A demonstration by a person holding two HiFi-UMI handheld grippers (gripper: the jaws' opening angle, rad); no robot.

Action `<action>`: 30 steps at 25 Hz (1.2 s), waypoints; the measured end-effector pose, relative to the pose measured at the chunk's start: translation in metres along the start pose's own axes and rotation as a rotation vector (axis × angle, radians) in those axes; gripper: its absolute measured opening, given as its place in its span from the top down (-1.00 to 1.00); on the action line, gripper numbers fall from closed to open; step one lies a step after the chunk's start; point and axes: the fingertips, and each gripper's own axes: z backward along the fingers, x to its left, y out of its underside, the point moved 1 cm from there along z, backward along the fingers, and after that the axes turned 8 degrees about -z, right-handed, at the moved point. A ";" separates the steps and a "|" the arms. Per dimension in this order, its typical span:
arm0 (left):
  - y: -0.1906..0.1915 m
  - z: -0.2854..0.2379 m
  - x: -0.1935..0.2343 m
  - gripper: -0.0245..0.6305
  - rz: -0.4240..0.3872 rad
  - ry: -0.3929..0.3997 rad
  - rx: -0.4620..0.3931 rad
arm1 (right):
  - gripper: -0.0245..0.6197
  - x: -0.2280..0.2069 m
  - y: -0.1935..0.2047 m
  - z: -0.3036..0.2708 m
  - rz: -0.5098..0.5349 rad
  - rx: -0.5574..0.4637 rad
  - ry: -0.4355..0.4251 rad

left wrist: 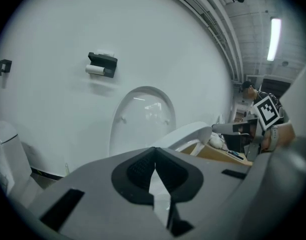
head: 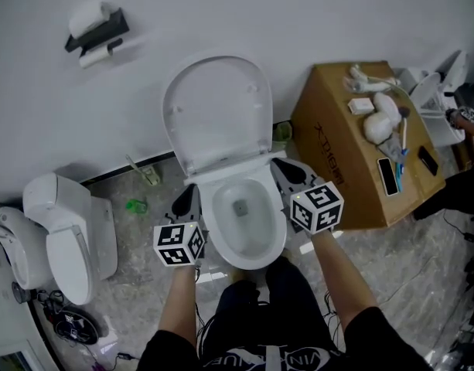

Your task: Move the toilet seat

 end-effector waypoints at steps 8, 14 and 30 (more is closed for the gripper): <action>-0.032 -0.035 0.027 0.92 -0.010 -0.102 -0.014 | 0.89 -0.013 -0.039 -0.044 0.065 -0.038 -0.079; -0.056 -0.071 0.052 0.92 0.005 -0.207 -0.029 | 0.89 -0.029 -0.071 -0.086 0.116 -0.024 -0.180; -0.079 -0.127 0.092 0.92 -0.069 -0.327 0.033 | 0.89 -0.050 -0.104 -0.156 0.238 0.002 -0.195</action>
